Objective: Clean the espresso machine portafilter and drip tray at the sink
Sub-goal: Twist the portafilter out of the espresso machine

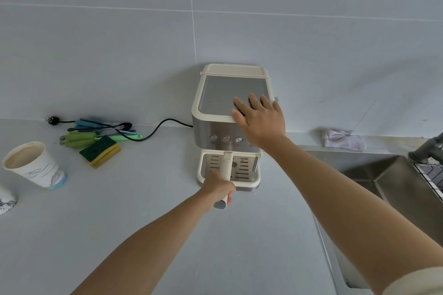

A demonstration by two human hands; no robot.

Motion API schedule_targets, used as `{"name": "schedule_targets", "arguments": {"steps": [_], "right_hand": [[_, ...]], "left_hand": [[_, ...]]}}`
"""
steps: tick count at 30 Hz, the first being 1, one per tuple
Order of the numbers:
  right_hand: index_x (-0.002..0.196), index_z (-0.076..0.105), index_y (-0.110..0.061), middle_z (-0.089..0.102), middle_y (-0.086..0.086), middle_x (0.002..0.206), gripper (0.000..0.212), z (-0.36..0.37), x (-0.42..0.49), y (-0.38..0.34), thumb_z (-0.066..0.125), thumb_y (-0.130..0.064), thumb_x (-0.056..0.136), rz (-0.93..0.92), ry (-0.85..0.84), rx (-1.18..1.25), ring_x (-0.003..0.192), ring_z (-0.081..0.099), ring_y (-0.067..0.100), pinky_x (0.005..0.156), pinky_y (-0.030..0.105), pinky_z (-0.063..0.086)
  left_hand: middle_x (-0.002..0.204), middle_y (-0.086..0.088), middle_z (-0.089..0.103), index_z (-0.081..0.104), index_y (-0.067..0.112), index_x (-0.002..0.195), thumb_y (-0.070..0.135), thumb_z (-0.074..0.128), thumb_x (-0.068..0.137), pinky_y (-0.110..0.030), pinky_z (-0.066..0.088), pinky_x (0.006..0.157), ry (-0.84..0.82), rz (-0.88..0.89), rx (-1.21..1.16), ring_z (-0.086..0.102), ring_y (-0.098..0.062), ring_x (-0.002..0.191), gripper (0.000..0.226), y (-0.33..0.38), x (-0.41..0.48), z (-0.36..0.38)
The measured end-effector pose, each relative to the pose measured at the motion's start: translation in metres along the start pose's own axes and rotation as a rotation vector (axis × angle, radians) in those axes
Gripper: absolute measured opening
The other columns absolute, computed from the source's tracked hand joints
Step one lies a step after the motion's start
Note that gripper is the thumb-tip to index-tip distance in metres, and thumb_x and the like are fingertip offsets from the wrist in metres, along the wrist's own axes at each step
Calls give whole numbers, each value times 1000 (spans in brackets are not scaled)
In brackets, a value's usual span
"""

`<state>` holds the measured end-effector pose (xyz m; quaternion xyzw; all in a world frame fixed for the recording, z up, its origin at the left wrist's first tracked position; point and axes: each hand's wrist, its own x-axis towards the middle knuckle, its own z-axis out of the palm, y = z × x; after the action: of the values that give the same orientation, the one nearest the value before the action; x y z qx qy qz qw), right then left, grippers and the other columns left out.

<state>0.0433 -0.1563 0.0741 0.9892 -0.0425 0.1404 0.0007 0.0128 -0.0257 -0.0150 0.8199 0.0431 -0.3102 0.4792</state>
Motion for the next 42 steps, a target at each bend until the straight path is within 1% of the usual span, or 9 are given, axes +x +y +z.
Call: {"name": "schedule_targets", "arguments": {"steps": [4,9,12,15,18,22,27,33,42], "right_hand": [[134,41,-29,48,7,132,81,0,0,-1,-9,-56,76,-12,38,23,122,41,32,101,45,32],[130,48,-27,54,9,127,75,1,0,-1,-2,-55,81,-10,56,48,118,47,34,99,47,35],[123,56,-24,60,12,118,69,3,-1,-2,7,-53,85,-5,100,65,110,54,37,94,48,41],[131,46,-28,53,8,129,76,2,-1,-1,-3,-55,80,-15,45,44,119,46,33,100,46,35],[135,40,-31,47,4,134,81,-1,-1,0,-9,-56,76,-7,31,39,124,40,31,104,45,30],[135,40,-32,47,4,134,81,1,-1,1,-9,-56,75,-13,34,45,124,39,31,106,46,27],[133,43,-31,50,6,132,79,2,0,2,-7,-56,77,-23,58,56,122,42,31,103,45,30],[131,46,-29,52,7,129,77,4,-1,2,-4,-56,79,-34,77,69,119,44,32,101,45,32],[129,49,-27,54,9,128,75,5,0,3,-1,-56,81,-42,95,73,119,46,33,101,47,32]], "left_hand": [[66,-6,47,38,15,73,-5,52,78,-19,39,45,-11,7,-1,48,-14,40,24,0,-1,-2],[66,-7,48,42,8,92,-4,52,77,-20,39,45,-28,14,14,48,-13,39,21,-1,0,-4],[67,-7,49,43,7,96,-4,52,77,-20,40,45,-31,17,16,49,-14,40,23,-1,1,-4],[65,-7,49,42,7,96,-4,52,77,-20,40,46,-31,12,13,48,-12,36,23,-1,2,-5],[70,-7,49,42,8,100,-3,53,79,-21,41,47,-37,10,4,49,-14,42,27,-1,2,-4],[71,-7,49,41,8,103,-4,53,79,-22,43,49,-31,12,-3,49,-16,47,29,-2,3,-4],[67,-8,48,42,6,102,-5,52,78,-23,43,48,-36,17,-5,48,-17,46,27,-3,5,-4],[74,-8,49,43,7,107,-4,54,78,-24,44,51,-46,23,3,50,-17,48,33,-5,8,-5],[67,-9,49,42,6,103,-3,56,79,-24,42,48,-66,24,63,48,-17,46,29,-9,14,-20]]}}
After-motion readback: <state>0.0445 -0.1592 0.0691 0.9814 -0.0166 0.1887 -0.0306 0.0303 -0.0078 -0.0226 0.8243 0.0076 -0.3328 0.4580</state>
